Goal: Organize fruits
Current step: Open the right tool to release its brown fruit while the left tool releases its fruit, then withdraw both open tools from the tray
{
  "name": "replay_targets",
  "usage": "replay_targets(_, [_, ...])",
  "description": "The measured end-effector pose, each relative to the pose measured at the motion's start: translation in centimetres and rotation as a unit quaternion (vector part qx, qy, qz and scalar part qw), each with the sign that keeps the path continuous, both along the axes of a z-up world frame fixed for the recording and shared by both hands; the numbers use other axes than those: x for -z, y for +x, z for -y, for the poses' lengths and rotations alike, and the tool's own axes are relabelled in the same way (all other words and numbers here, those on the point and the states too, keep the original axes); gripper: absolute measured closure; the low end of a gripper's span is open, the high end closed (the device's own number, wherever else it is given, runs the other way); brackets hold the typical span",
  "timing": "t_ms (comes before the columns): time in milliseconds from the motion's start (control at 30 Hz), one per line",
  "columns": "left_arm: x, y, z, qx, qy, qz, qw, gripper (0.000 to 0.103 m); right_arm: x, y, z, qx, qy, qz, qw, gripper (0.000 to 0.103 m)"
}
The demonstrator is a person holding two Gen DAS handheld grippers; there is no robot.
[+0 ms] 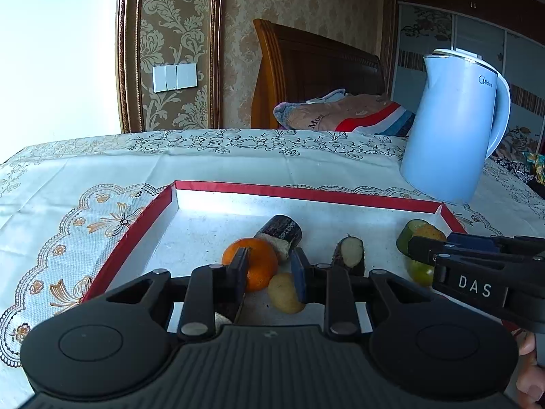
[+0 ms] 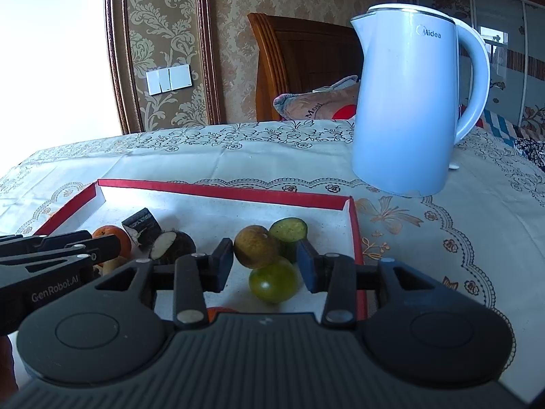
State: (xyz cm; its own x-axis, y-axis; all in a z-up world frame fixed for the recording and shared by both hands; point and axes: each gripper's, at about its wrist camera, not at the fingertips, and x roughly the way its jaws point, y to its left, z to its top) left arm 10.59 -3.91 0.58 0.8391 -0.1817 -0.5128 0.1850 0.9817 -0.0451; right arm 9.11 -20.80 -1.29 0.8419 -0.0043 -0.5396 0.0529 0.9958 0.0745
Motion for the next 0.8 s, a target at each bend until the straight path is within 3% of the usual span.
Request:
replay_targets(67, [0.0, -0.1, -0.2, -0.001, -0.002, -0.001, 1.0, 0.076, -0.1, -0.2, 0.0, -0.002, 0.003, 0.001, 1.0, 0.063])
replay_targets(133, [0.0, -0.4, -0.4, 0.001, -0.004, -0.001, 1.0, 0.076, -0.2, -0.6, 0.2, -0.001, 0.01, 0.002, 1.0, 0.057])
replay_targets(200, [0.0, -0.7, -0.5, -0.002, -0.006, 0.001, 1.0, 0.076, -0.3, -1.1, 0.3, 0.001, 0.012, 0.009, 1.0, 0.045])
replay_targets(367, [-0.1, -1.3, -1.0, 0.001, -0.011, 0.001, 0.9999, 0.076, -0.5, -1.9, 0.2, 0.002, 0.007, 0.016, 1.0, 0.037])
replay_targets(400, [-0.1, -1.5, -1.0, 0.001, -0.012, 0.001, 0.9999, 0.076, -0.4, -2.1, 0.2, 0.002, 0.007, 0.015, 1.0, 0.031])
replay_targets(800, [0.0, -4.2, -2.1, 0.004, -0.018, 0.007, 0.9998, 0.076, -0.4, -5.1, 0.4, 0.015, 0.014, 0.025, 0.999, 0.022])
